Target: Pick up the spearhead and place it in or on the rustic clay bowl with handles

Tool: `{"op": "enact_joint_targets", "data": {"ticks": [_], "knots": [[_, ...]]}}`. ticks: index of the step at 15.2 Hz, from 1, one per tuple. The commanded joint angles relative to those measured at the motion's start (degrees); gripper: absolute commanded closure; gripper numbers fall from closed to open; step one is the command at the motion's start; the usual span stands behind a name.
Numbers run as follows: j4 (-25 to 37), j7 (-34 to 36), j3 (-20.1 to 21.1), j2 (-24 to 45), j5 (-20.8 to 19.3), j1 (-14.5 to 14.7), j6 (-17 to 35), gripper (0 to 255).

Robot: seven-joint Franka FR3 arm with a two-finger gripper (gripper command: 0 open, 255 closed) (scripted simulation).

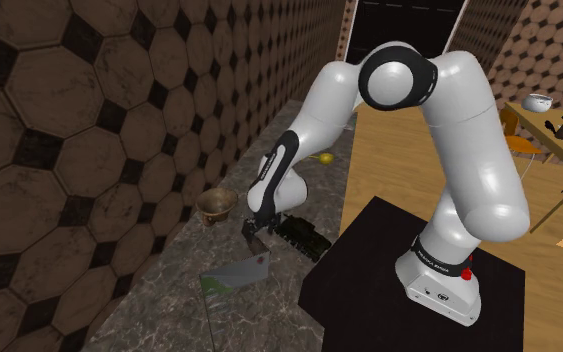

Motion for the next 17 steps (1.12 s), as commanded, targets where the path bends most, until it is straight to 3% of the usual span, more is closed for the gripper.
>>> {"op": "enact_joint_targets", "data": {"ticks": [1,6,14,15,17], "knots": [[1.8,0.2,0.0,2.1,0.0,0.0,-0.1,0],[4.1,-0.4,1.1,6.2,0.4,-0.6,1.8,0],[4.1,-0.4,1.1,6.2,0.4,-0.6,1.8,0],[4.1,-0.4,1.1,6.2,0.4,-0.6,1.8,255],[4.1,-0.4,1.1,6.2,0.4,-0.6,1.8,255]]}}
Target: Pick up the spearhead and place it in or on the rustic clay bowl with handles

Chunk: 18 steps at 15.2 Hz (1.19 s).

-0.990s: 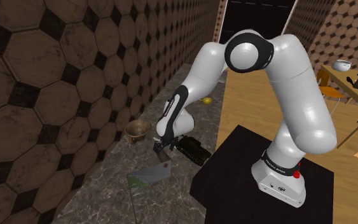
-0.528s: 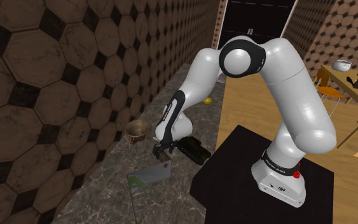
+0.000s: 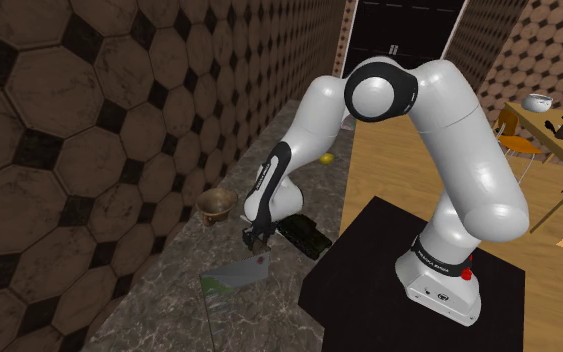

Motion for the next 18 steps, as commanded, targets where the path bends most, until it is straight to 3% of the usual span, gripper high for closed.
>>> {"op": "enact_joint_targets", "data": {"ticks": [1,7,18], "knots": [[-0.1,0.0,0.0,0.0,0.0,0.0,0.0,255],[0.0,0.0,0.0,0.1,0.0,0.0,0.0,255],[-4.7,3.0,-3.2,-9.5,-1.6,2.8,-5.2,255]]}}
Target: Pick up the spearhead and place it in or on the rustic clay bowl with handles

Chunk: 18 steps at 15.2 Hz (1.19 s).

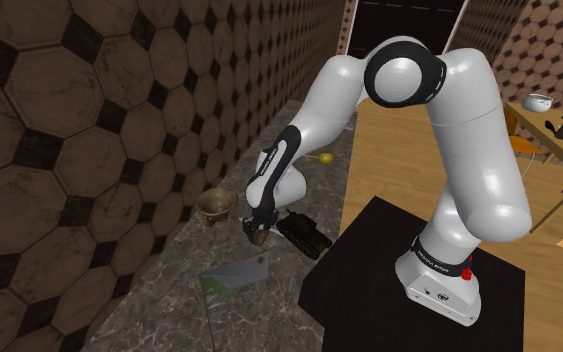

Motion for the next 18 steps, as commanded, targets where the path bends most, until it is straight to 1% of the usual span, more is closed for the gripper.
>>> {"op": "enact_joint_targets", "data": {"ticks": [1,9,18], "knots": [[-0.8,0.9,-0.7,-1.9,-0.5,0.8,-1.1,255],[-3.3,3.9,-3.5,-8.5,-2.9,3.1,-5.4,255],[-5.2,7.8,-6.4,-15.7,-6.7,5.2,-10.6,255]]}}
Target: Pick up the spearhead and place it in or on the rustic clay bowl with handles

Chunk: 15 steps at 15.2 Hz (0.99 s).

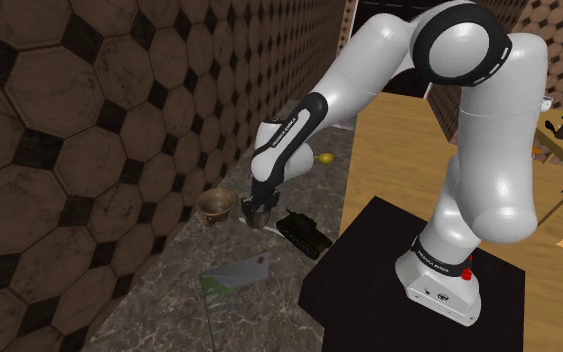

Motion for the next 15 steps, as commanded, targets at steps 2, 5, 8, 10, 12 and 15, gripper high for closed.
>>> {"op": "enact_joint_targets", "data": {"ticks": [2,5,8,10,12,15], "knots": [[-0.6,1.2,-0.9,-2.5,-1.4,0.5,-1.9,255],[-0.9,2.3,-1.6,-4.3,-2.6,0.9,-3.4,255],[6.8,2.4,-2.4,0.1,-3.7,-0.1,-6.9,255],[12.2,2.5,-2.8,3.2,-4.3,-0.8,-9.3,255],[17.9,2.7,-3.1,6.4,-4.9,-1.5,-11.9,255],[27.1,3.1,-3.5,11.6,-5.7,-2.6,-16.1,255]]}}
